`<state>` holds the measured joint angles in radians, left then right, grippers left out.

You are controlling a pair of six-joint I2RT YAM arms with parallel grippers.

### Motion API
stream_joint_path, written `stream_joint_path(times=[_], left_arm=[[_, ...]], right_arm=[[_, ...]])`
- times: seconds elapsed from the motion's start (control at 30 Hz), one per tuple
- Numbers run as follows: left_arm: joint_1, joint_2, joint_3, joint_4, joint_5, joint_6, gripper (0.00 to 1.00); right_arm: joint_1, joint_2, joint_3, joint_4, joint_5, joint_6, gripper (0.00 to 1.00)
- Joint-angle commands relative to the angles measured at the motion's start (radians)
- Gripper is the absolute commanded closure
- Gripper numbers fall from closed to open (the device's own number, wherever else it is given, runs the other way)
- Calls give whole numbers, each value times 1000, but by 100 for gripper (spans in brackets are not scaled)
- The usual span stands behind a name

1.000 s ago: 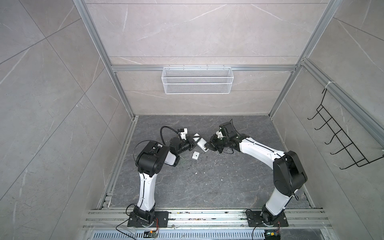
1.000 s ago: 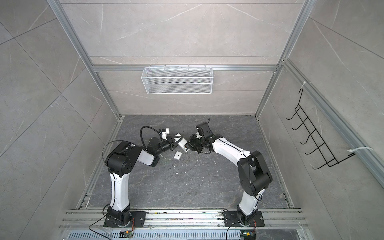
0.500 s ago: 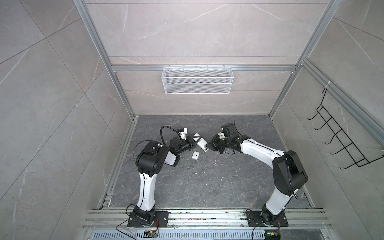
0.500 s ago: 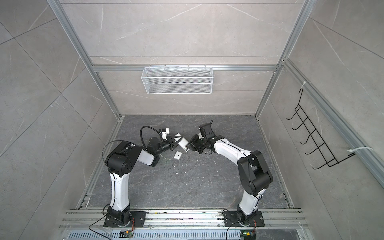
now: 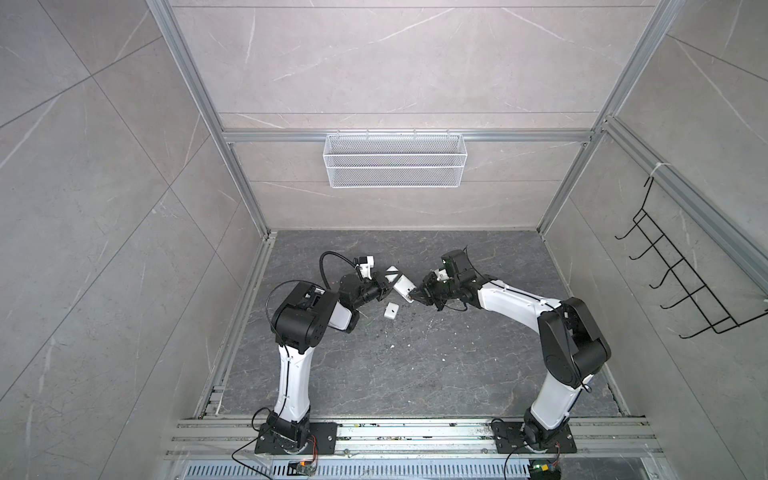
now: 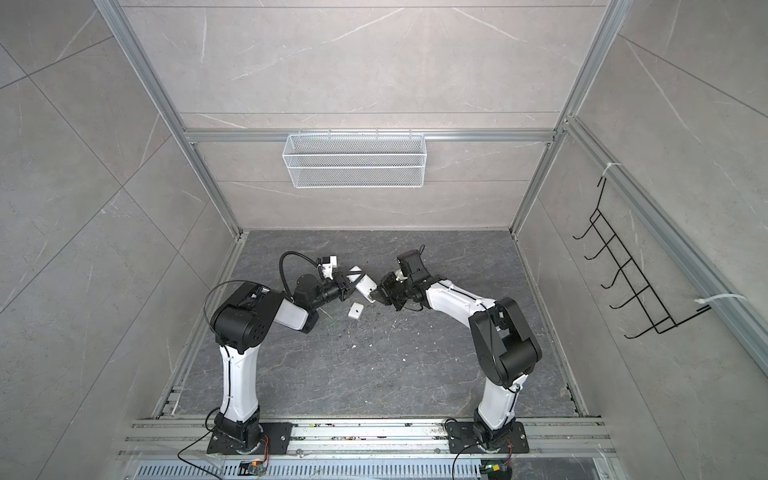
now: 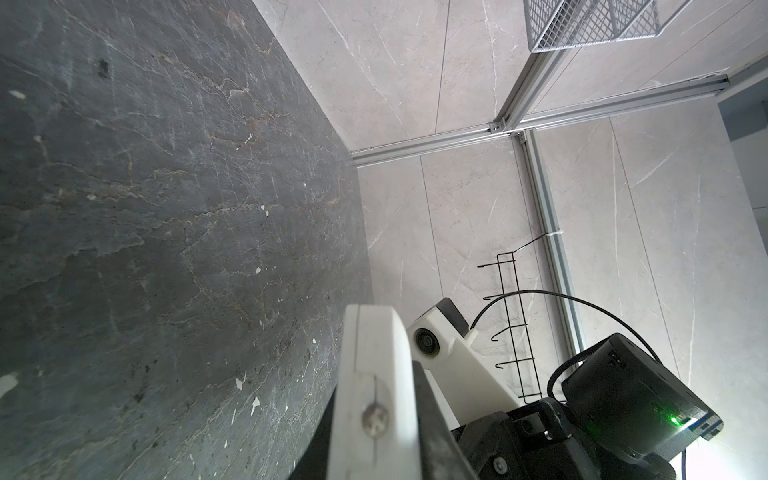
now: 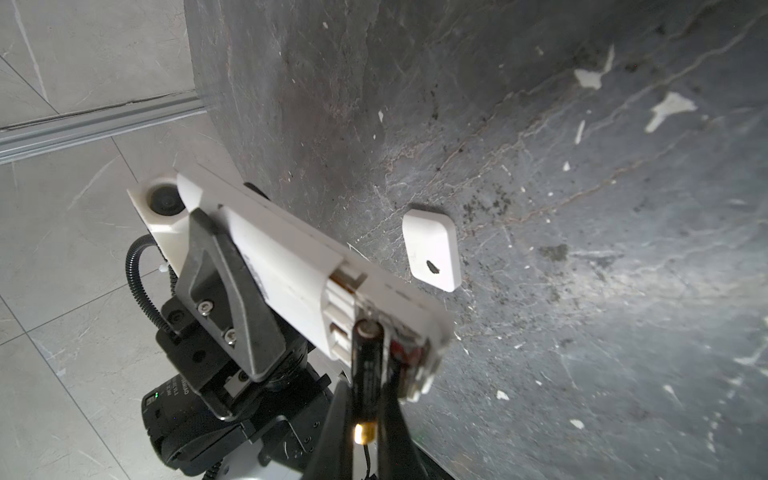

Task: Load the batteries into the remote control
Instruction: 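Insert the battery into the remote's compartment beside the red-topped battery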

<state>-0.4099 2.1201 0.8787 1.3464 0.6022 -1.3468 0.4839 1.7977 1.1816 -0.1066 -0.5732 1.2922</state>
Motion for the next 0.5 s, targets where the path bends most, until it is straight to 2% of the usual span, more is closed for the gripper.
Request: stream_joint_path(times=[0.0, 0.47], left_arm=[[-8, -10, 29, 67, 21, 13, 100], [-7, -23, 20, 68, 10, -2, 100]], right_arm=[[-3, 25, -8, 33, -13, 13, 90], [-7, 26, -2, 13, -14, 4, 80]])
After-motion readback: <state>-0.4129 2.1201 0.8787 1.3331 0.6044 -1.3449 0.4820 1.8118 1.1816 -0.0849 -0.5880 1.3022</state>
